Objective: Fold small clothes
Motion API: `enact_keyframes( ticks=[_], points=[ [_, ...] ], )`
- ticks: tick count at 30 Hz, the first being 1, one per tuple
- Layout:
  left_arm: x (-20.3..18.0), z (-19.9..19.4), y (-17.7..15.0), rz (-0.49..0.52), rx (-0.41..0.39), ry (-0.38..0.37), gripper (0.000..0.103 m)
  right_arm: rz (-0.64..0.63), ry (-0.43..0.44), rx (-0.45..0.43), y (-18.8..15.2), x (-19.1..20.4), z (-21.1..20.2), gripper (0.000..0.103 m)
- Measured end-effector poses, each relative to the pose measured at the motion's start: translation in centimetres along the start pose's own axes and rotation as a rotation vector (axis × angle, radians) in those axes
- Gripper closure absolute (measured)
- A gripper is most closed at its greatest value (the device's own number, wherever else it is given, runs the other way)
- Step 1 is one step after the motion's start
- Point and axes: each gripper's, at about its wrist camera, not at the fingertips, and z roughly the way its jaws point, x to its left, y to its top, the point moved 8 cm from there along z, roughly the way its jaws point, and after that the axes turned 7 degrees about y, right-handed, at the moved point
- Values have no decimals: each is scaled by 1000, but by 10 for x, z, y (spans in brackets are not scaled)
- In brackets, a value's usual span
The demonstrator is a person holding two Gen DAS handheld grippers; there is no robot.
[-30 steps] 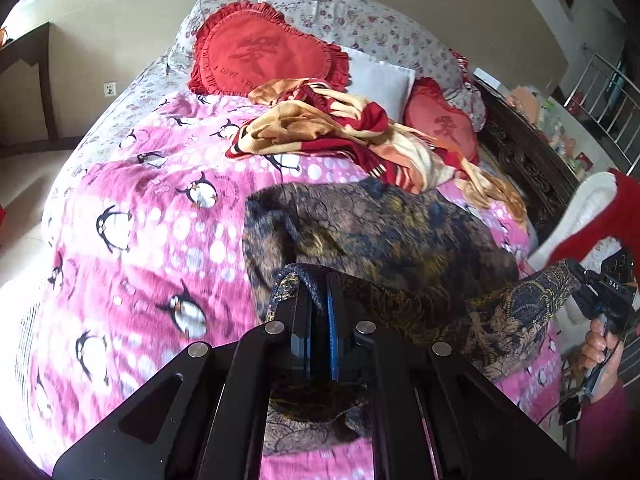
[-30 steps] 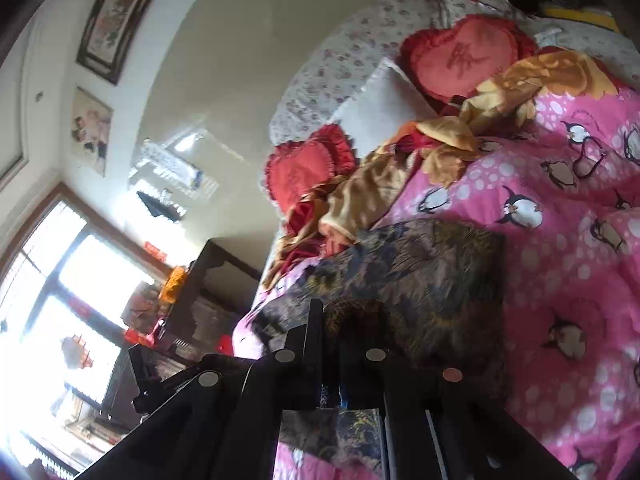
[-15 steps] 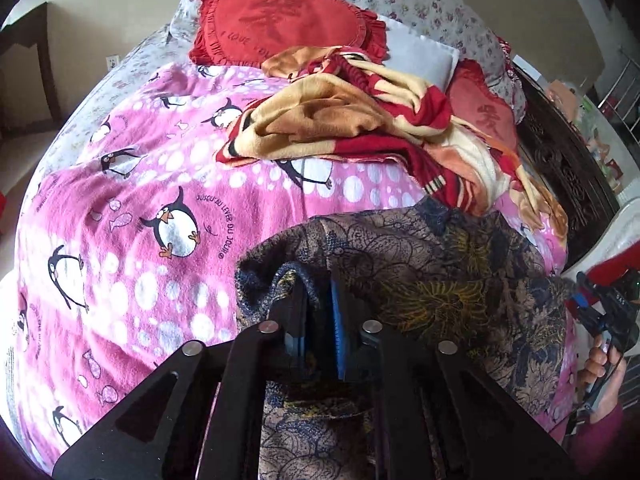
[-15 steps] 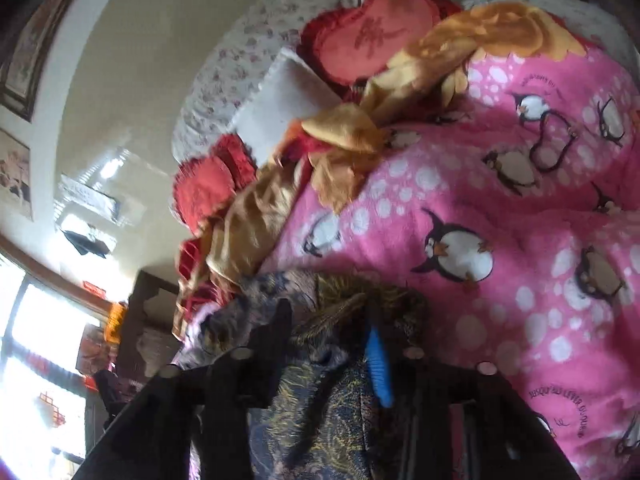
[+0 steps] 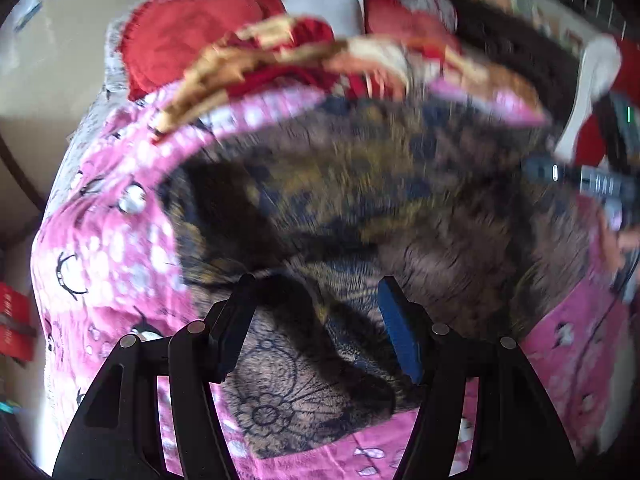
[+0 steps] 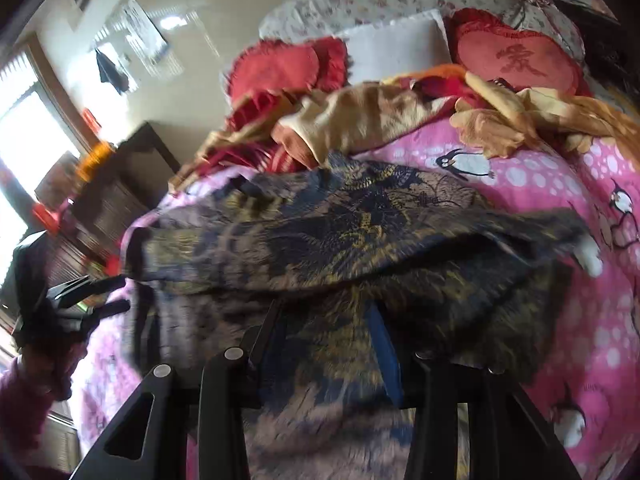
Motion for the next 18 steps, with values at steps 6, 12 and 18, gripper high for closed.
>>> enact_keyframes(
  ticks=[6, 12, 18],
  points=[
    [13, 31, 40, -66, 14, -18, 41, -25, -93, -102, 53, -11, 16, 62],
    [59, 38, 97, -264, -44, -20, 41, 58, -131, -76, 81, -40, 39, 62],
    [88, 31, 106, -423, -80, -117, 41, 84, -62, -158, 63, -32, -5, 57]
  ],
)
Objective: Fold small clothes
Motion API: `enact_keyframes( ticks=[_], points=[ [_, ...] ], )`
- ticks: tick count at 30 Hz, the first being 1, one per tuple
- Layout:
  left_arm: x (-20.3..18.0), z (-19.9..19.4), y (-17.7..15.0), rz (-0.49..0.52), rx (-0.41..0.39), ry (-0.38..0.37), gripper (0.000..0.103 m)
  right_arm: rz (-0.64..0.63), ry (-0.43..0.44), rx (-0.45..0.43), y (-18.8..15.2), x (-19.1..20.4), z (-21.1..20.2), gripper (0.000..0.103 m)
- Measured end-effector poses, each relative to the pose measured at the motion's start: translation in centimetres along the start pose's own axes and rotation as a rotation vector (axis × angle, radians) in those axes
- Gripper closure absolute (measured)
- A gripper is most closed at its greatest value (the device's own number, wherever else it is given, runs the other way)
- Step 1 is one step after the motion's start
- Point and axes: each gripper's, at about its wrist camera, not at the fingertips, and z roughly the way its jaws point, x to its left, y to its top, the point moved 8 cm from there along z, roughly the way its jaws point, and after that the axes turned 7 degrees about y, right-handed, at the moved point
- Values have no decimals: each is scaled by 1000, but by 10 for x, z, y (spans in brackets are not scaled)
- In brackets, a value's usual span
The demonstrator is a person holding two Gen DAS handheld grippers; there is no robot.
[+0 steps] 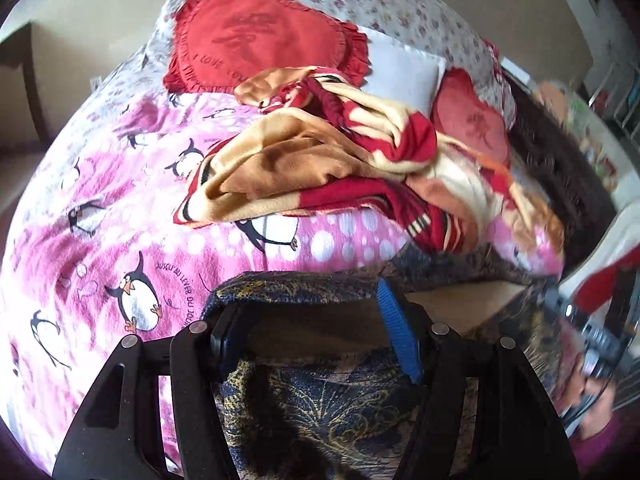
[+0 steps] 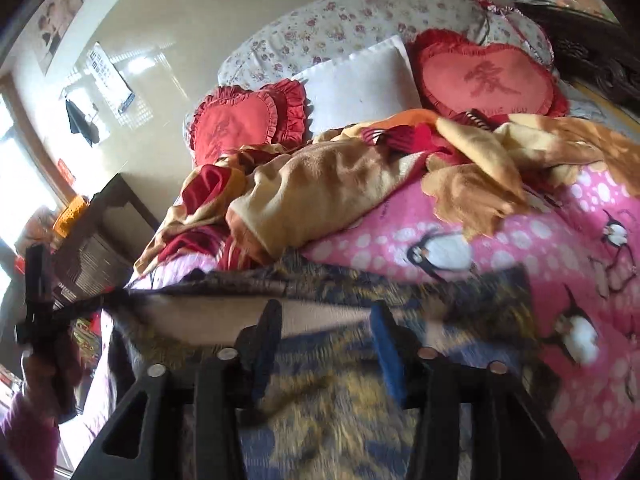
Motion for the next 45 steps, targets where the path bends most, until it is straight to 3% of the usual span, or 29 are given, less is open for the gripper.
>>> enact_keyframes(
  ticks=[4, 7, 10, 12, 15, 19, 22, 24, 25, 26, 28, 32, 36, 38, 40, 42, 43, 44, 45],
  points=[
    [-2, -10, 3, 9, -1, -29, 41, -63, -57, 8, -10, -6, -16, 57],
    [-9, -18, 4, 61, -12, -21, 41, -168, 4, 72, -12, 11, -11, 57],
    [-6, -14, 11, 34, -6, -11, 41, -367, 38, 144, -16, 51, 10, 57],
    [-1, -8, 16, -23, 33, -33, 41, -456, 74, 214, -22, 75, 32, 57],
    [4, -12, 19, -59, 72, -80, 41, -569, 61, 315, -34, 92, 65, 57],
    [8, -38, 27, 26, 3, -43, 38, -681, 45, 395, -45, 92, 87, 57],
    [10, -52, 26, 79, -37, -21, 33, -673, 68, 411, -45, 91, 90, 57],
    [9, -54, 19, 89, -31, -27, 33, -668, 75, 414, -48, 92, 91, 70],
    [9, -53, 16, 88, -28, -28, 33, -677, 79, 415, -49, 95, 91, 86],
    [8, -52, 11, 87, -23, -29, 33, -704, 64, 405, -50, 99, 87, 96],
    [6, -51, 3, 92, -17, -31, 33, -771, 11, 356, -48, 109, 82, 99],
    [-3, -50, -9, 106, -36, -24, 33, -689, -55, 222, -17, 105, 70, 99],
    [-17, -31, -23, 117, -4, -6, 33, -570, -145, 216, -10, 87, 101, 99],
    [-23, -21, -29, 131, 12, 19, 33, -499, -143, 242, -15, 81, 121, 99],
    [-27, -13, -34, 148, 24, 34, 33, -450, -119, 227, -12, 80, 114, 99],
    [-25, -6, -39, 163, 31, 55, 33, -379, -69, 210, -7, 73, 89, 84],
    [-22, -4, -40, 165, 33, 72, 33, -358, -79, 183, -3, 64, 73, 66],
    [-17, -1, -42, 159, 30, 82, 33, -344, -116, 150, 1, 51, 55, 56],
    [-13, 2, -43, 150, 27, 86, 33, -331, -139, 127, 2, 38, 40, 56]
  ],
)
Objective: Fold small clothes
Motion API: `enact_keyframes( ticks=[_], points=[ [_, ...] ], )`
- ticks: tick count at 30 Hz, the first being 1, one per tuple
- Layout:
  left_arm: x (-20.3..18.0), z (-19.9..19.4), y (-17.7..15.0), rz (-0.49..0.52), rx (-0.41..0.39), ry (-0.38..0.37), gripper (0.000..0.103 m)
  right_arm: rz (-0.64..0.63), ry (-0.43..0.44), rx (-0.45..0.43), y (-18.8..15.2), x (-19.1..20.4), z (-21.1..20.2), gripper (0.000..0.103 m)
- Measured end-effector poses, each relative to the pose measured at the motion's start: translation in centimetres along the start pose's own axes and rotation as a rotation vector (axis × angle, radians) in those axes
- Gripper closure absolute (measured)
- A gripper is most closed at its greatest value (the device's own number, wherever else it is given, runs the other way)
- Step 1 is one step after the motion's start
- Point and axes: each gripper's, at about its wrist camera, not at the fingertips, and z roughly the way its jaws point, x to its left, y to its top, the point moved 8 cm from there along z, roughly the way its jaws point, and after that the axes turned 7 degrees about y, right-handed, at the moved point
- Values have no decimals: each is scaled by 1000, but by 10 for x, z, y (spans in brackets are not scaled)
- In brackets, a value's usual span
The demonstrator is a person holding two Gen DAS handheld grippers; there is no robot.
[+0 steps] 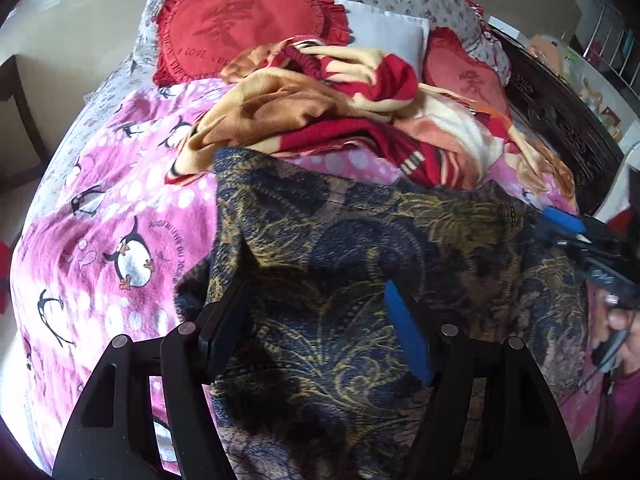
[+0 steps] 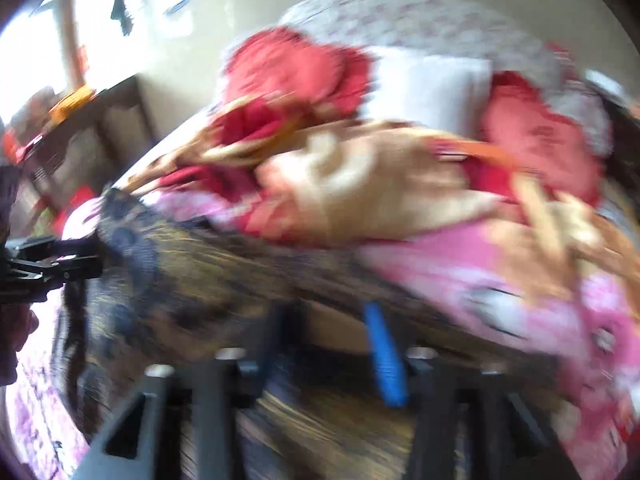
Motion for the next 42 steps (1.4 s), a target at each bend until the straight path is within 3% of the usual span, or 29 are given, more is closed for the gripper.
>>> enact_keyframes(
  ticks=[3, 6, 9, 12, 14, 17, 20, 23, 25, 27, 28, 29, 31, 38, 42],
  points=[
    [8, 10, -5, -24, 3, 8, 33, 40, -50, 33, -24, -40, -13, 56],
    [5, 18, -8, 18, -9, 53, 33, 73, -194, 81, -46, -81, -2, 56],
    [5, 18, -7, 32, -15, 77, 33, 195, -166, 20, -48, -99, -6, 60],
    [11, 2, -10, -16, -14, 43, 33, 213, -198, -18, -41, -92, -26, 60],
    [16, -10, -13, -35, -27, 27, 33, 209, -126, -63, -35, -81, -39, 60],
    [22, -20, -25, -54, -26, 35, 33, 102, -41, -49, -25, -53, -42, 59],
    [23, -24, -41, -67, 1, 19, 33, -91, -84, 53, -20, -26, -17, 59],
    [25, -27, -56, -54, 26, 14, 33, -237, -73, 220, -26, -19, 18, 59],
    [27, -29, -64, -47, 38, 11, 33, -281, -76, 234, -23, -21, 28, 59],
    [31, -29, -72, -43, 49, 17, 33, -260, -54, 252, -22, -22, 32, 67],
    [34, -30, -74, -47, 53, 18, 33, -237, -36, 260, -22, -22, 33, 88],
    [36, -31, -77, -57, 57, 14, 33, -241, -41, 254, -20, -19, 31, 100],
    [42, -33, -79, -75, 57, 5, 33, -285, -92, 223, -17, -15, 26, 100],
    [50, -38, -85, -133, 59, -3, 33, -43, -203, 114, -12, -54, 22, 103],
    [42, -48, -94, -128, 57, -36, 33, 64, -134, 99, -18, -56, 11, 101]
  ],
)
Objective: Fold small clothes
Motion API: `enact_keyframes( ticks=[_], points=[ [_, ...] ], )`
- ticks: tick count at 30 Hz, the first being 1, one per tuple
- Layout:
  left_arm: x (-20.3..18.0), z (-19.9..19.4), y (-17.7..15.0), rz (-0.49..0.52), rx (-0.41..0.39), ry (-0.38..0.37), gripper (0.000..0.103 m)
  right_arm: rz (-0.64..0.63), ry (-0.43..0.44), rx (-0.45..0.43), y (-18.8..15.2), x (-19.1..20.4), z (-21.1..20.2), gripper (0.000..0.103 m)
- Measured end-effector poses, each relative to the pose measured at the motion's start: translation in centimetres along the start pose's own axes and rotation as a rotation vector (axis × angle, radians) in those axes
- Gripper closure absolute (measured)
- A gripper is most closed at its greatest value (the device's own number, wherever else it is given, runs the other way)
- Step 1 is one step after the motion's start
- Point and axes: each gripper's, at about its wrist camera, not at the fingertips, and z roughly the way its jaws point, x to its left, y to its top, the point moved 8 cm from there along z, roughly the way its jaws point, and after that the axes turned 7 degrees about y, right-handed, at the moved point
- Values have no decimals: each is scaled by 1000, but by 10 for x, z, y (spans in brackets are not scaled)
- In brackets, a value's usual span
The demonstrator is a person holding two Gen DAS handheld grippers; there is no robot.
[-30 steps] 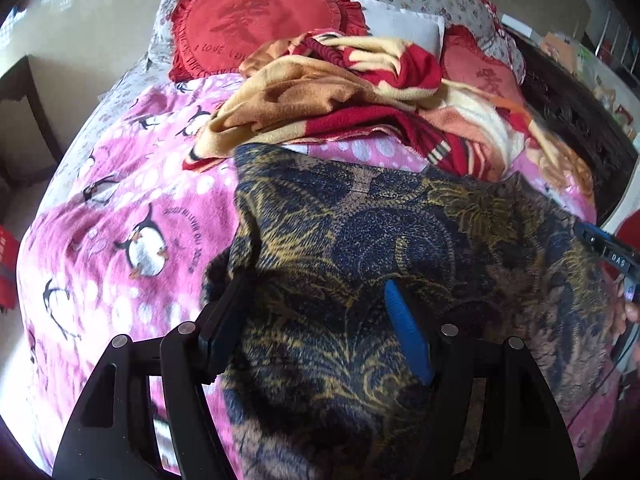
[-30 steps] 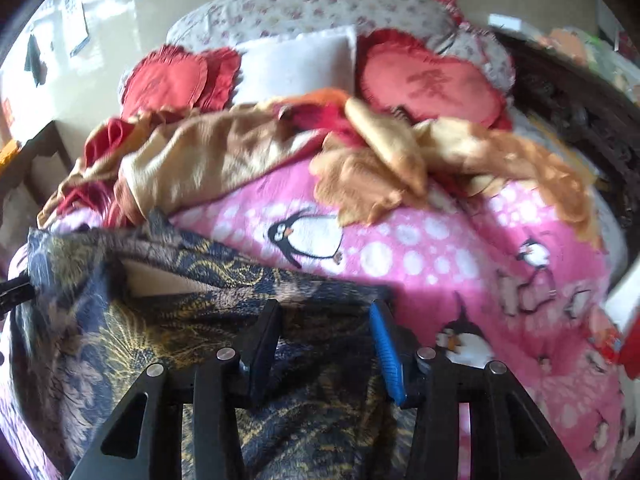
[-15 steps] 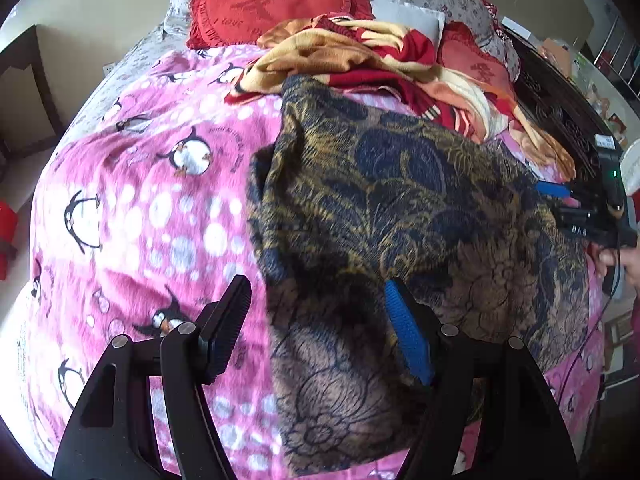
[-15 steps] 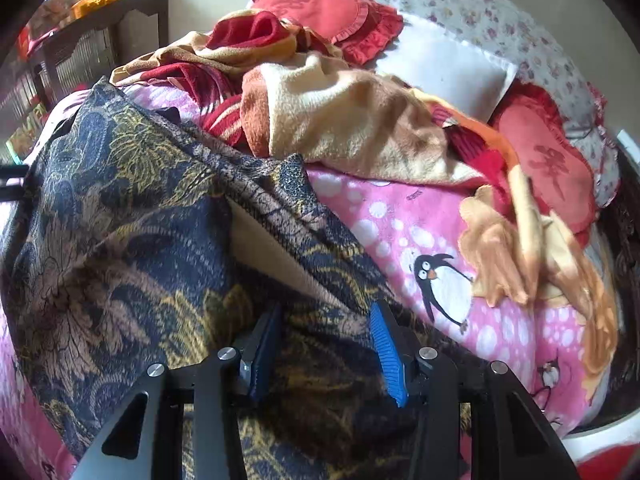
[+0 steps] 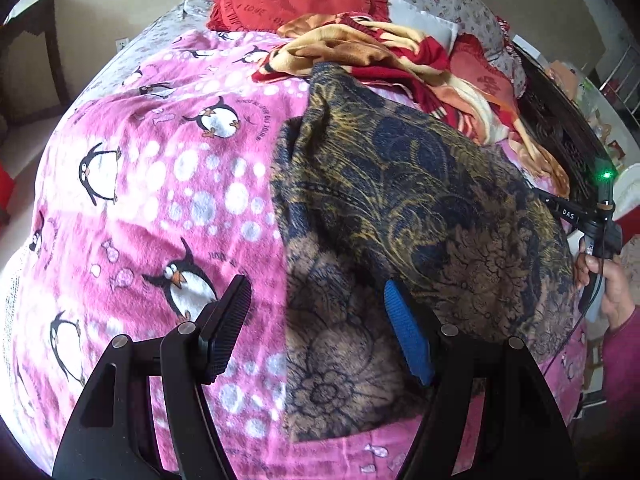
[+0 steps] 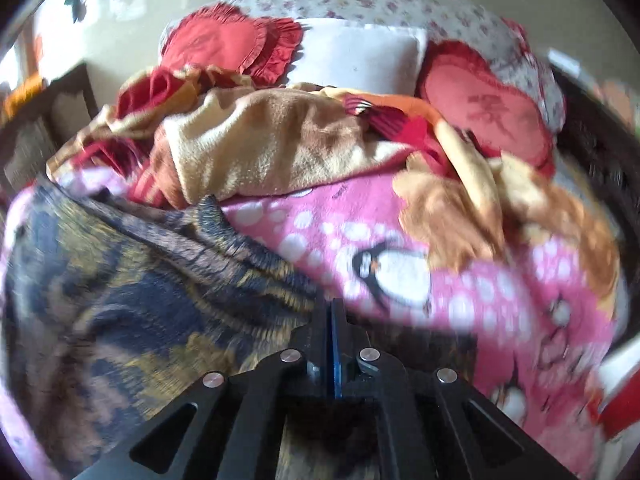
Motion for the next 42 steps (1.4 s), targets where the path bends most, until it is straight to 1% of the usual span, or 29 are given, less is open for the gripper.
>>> enact_keyframes(
  ticks=[1, 2, 3, 4, 5, 6, 9, 12, 13, 14, 15, 16, 17, 18, 20, 23, 25, 26, 27, 29, 31, 33, 34, 35, 37, 39, 42],
  points=[
    [-1, -2, -3, 5, -3, -7, 33, 37, 28, -8, -8, -1, -16, 97],
    [-3, -5, -8, 9, -4, -20, 33, 56, 42, -22, -15, -3, -28, 78],
    [-4, -5, -14, 14, 4, -31, 33, 73, 51, -37, -27, -3, -43, 63],
    [-6, -4, -19, 21, 13, -39, 33, 88, 56, -49, -41, -4, -58, 35],
    [-7, -3, -26, 30, 25, -43, 33, 99, 73, -60, -59, -4, -73, 29],
    [-7, 0, -33, 38, 37, -40, 33, 104, 87, -61, -74, -5, -83, 29],
    [-5, 8, -50, 32, 63, -36, 33, 150, 98, 5, -128, -8, -99, 29],
    [0, 16, -63, -34, 79, -73, 33, 228, 144, 22, -170, -7, -103, 30],
    [0, 17, -65, -46, 72, -82, 33, 252, 170, 19, -179, -6, -100, 42],
    [0, 17, -65, -46, 60, -81, 34, 268, 203, 28, -185, -2, -97, 69],
    [-2, 17, -65, -29, 51, -77, 43, 272, 222, 44, -191, 3, -92, 83],
    [-6, 17, -65, -1, 53, -83, 54, 269, 222, 40, -195, 6, -90, 100],
    [-10, 18, -65, 26, 64, -84, 67, 272, 209, 25, -196, 5, -89, 100],
    [-12, 16, -66, 50, 63, -67, 78, 281, 209, 18, -195, 5, -89, 100],
    [-14, 10, -65, 77, 58, -64, 89, 292, 200, -8, -190, 1, -99, 100],
    [-13, -5, -67, 84, 49, -41, 92, 284, 180, -56, -182, -8, -123, 100],
    [-12, -11, -72, 79, 44, -23, 93, 274, 156, -48, -183, -13, -131, 100],
    [-11, -10, -76, 82, 48, -2, 94, 270, 151, -36, -183, -14, -127, 100],
    [-9, -5, -80, 93, 54, 42, 94, 274, 140, -15, -188, -15, -122, 100],
    [-4, 5, -84, 92, 52, 90, 94, 274, 110, 48, -202, -16, -101, 100],
    [0, 10, -86, 53, 66, 73, 94, 288, 110, 76, -210, -15, -88, 100],
    [0, 6, -84, 56, 60, 72, 94, 298, 90, 65, -207, -17, -93, 99],
    [0, 4, -83, 70, 52, 79, 94, 293, 80, 62, -204, -16, -98, 92],
    [1, 1, -84, 80, 46, 86, 94, 290, 64, 59, -202, -16, -104, 79],
    [0, 0, -84, 92, 46, 93, 94, 267, 15, 43, -196, -16, -115, 66],
    [1, -2, -83, 80, 47, 90, 94, 245, -4, 19, -188, -11, -125, 65],
    [2, -3, -82, 65, 51, 93, 89, 229, 10, -14, -173, -2, -130, 65]
  ],
)
